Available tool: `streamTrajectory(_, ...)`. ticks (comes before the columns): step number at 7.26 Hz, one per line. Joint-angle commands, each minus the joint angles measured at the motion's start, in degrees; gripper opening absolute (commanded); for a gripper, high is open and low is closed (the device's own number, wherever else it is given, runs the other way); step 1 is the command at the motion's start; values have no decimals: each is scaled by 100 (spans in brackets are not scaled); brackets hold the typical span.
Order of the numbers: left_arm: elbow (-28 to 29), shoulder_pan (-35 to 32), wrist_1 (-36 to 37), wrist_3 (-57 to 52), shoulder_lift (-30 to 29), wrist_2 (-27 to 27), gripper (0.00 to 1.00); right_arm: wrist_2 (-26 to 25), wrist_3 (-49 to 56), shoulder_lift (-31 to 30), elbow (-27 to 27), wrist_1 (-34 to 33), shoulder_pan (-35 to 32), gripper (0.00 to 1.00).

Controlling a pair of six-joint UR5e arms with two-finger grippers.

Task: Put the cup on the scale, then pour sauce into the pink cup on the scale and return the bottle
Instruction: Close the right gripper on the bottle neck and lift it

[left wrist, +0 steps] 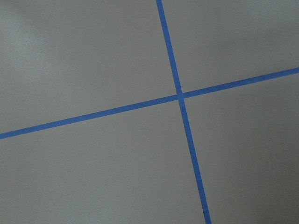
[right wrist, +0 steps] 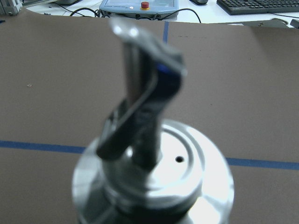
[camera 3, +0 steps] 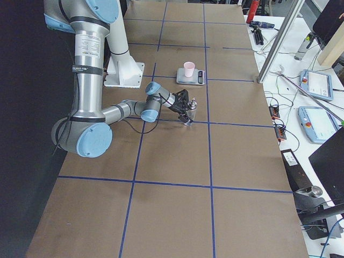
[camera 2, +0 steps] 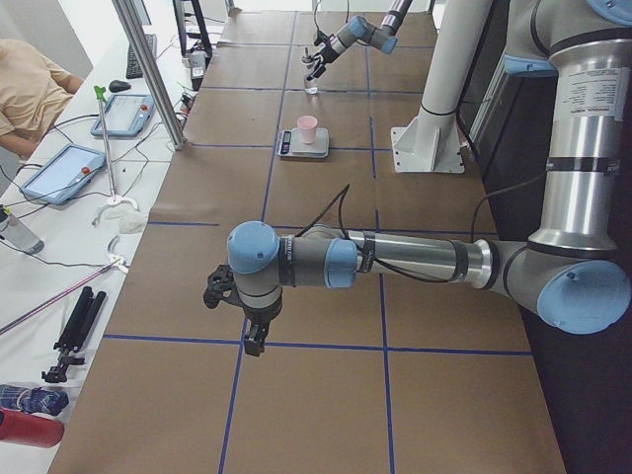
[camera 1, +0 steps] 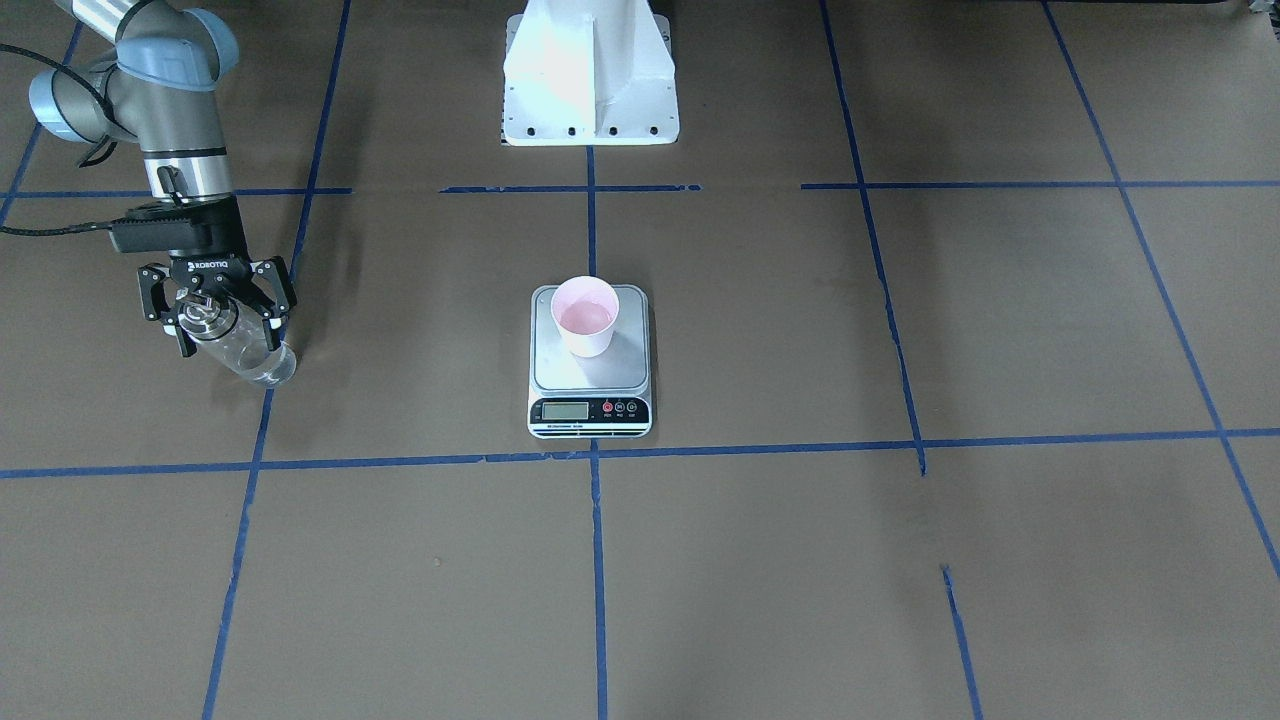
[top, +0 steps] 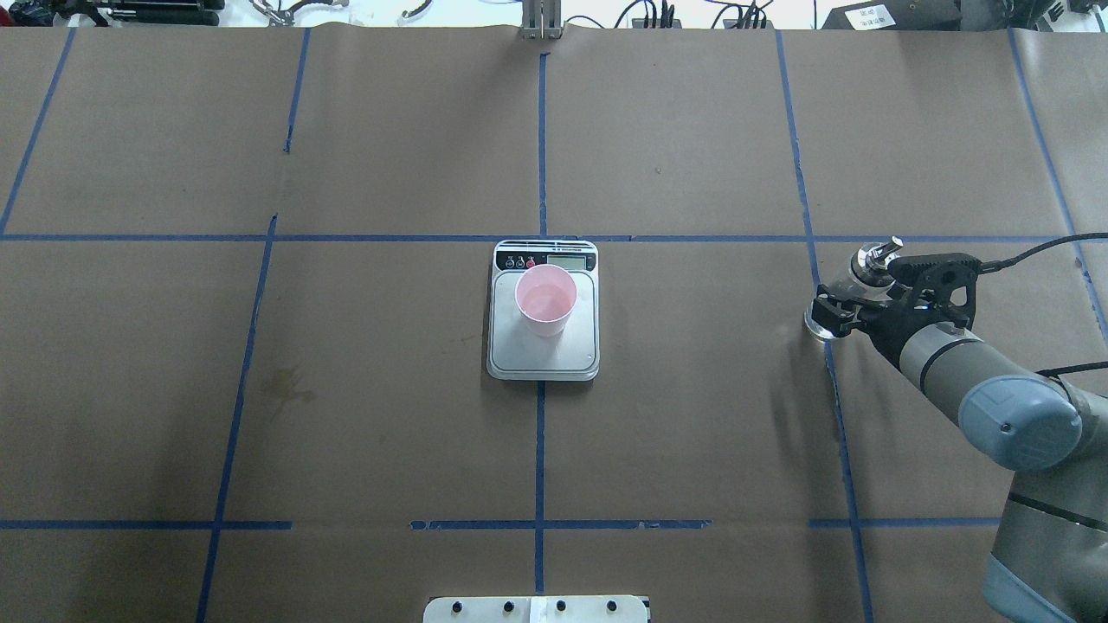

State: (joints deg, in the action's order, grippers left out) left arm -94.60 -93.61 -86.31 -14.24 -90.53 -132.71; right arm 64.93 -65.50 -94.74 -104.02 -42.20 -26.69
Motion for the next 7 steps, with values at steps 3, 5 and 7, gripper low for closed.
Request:
streamTrajectory(3,-5,9,0,0,0,0,100,-33,-6,26,5,36,6,16)
streamTrajectory(5,-14,9,0,0,0,0,100,-59,11,-18,-22,405,-12,0)
streamTrajectory(7,-14,9,-17,-9,0,-9,100,-208,265,43,-57,397,-12,0)
